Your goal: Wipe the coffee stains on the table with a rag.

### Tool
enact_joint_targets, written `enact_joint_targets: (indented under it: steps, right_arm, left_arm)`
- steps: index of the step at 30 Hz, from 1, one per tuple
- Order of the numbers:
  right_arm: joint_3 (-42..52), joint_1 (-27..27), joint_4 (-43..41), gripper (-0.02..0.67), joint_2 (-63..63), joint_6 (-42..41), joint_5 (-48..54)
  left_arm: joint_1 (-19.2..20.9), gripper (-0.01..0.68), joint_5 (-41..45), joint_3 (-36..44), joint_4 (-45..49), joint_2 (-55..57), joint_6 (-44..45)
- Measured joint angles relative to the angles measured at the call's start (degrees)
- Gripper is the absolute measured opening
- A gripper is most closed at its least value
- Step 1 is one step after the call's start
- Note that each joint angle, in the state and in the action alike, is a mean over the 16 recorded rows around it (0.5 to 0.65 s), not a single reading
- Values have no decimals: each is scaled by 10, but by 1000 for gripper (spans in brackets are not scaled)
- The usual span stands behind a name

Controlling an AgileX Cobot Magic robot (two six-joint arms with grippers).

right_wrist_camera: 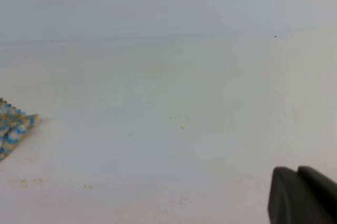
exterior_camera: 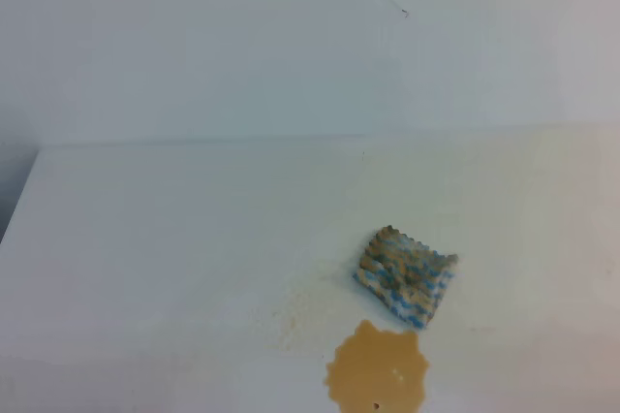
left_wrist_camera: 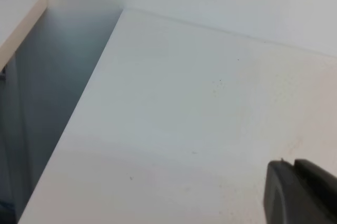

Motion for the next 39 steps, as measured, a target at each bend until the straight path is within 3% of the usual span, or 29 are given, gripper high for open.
enact_joint_targets:
  steps: [39]
  right_arm:
    - [-3, 0, 0, -3, 3, 0, 2]
  left_arm:
    - [0, 0, 1, -2, 0, 1, 0]
